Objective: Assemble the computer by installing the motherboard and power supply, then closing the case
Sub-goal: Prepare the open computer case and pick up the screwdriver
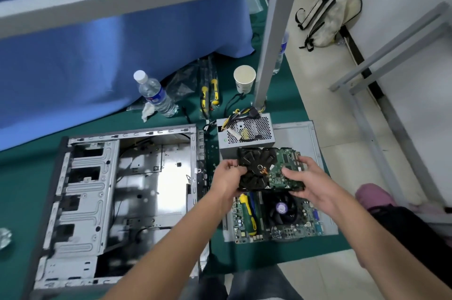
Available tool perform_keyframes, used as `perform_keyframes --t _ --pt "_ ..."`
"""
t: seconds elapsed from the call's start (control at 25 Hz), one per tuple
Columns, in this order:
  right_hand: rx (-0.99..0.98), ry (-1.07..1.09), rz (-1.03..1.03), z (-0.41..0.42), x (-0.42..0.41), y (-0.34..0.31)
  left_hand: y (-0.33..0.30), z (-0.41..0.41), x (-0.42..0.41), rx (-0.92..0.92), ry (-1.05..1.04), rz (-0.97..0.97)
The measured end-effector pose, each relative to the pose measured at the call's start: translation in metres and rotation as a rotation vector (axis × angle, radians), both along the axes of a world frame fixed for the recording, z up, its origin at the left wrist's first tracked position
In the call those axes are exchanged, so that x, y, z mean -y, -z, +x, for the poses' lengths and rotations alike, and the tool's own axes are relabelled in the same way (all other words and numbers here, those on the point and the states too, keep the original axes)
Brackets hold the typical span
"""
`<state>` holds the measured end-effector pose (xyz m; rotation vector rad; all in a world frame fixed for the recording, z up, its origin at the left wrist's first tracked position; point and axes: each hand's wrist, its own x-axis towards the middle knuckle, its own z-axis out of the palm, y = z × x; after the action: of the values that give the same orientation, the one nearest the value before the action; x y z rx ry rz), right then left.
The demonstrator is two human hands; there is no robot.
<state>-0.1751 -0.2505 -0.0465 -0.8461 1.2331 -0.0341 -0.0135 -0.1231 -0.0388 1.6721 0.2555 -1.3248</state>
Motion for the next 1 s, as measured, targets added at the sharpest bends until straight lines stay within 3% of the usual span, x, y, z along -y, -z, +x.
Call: perform_keyframes --t 0.24,0.64,0.8,1.0 --pt "0.260 -0.073 -0.067 0.026 -0.053 -0.037 -0.043 0.055 -0.037 0.160 0.127 -0.138" --pt "0.262 0.057 -0.041 0.121 -0.149 -0.061 -0.044 0.134 -0.146 0.082 0.059 -0.173" --pt "0.260 0.036 -0.008 0.158 -0.188 -0.061 -0.040 0.171 -0.187 0.103 0.143 -0.168" --pt "0.266 0.052 -0.138 0.202 -0.224 -0.058 -0.035 0.209 -0.222 0.263 0.304 -0.182"
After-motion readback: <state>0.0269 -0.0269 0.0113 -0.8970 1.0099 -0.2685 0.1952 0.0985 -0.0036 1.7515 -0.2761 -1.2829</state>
